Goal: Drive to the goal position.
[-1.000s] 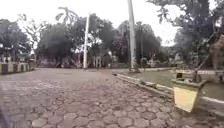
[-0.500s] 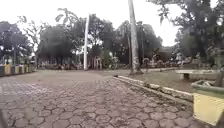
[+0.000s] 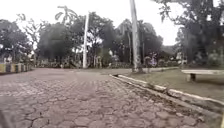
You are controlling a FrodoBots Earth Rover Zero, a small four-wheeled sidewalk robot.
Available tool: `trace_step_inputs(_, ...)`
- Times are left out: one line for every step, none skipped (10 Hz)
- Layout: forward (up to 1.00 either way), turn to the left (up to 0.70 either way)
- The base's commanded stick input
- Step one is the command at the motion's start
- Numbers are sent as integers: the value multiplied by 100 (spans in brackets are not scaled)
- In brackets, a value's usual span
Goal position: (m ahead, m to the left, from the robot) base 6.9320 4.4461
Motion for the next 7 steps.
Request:
trace_step_inputs(70, 0)
trace_step_inputs(70, 0)
trace_step_inputs(70, 0)
trace_step_inputs(70, 0)
trace_step_inputs(70, 0)
trace_step_inputs(70, 0)
trace_step_inputs(70, 0)
